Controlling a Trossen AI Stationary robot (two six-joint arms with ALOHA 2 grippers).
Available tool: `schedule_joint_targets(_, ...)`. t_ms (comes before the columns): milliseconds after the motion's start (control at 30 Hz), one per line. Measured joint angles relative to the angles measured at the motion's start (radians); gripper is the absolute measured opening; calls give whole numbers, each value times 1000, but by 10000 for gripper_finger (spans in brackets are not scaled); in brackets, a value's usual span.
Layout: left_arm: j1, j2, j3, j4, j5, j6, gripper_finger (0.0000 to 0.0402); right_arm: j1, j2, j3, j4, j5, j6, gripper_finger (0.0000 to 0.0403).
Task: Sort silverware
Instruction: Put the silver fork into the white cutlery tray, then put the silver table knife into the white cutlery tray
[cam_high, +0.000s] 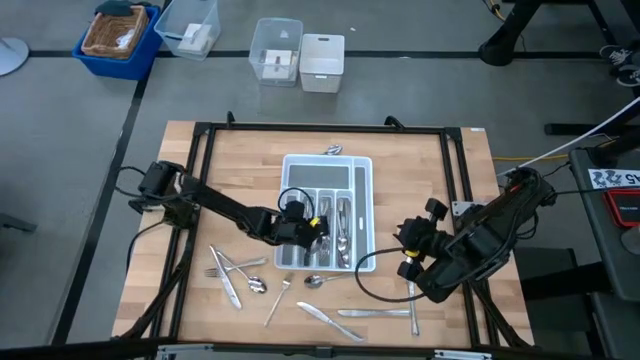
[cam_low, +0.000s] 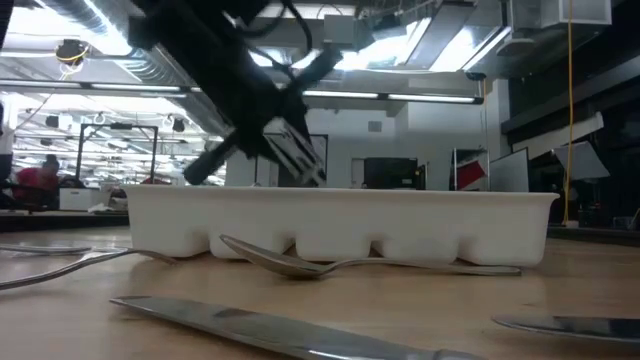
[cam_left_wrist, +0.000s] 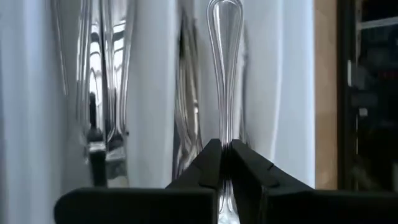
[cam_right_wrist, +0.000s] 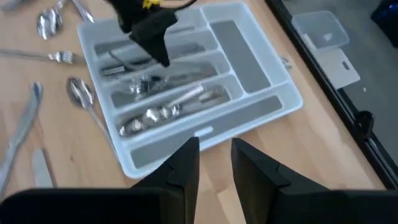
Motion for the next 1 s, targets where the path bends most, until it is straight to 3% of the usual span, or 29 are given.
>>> schedule_joint_targets(333,36,97,1,86,81,-17,39,0,0,-37,0,-36,0,97)
schedule_joint_targets(533,50,105,2,112,140,57,82,0,0,-37,-1,-81,13,97)
schedule_joint_targets(767,90,55,0,101,304,195,125,2,0,-46,2,-270,283,97)
schedule_joint_targets(867,105,18,0,100,387,301,127,27,0,-98,1,-320,428,97)
schedule_joint_targets(1000,108,-32,0,95,424,442,127,71,0,-210,3,-429,645,97)
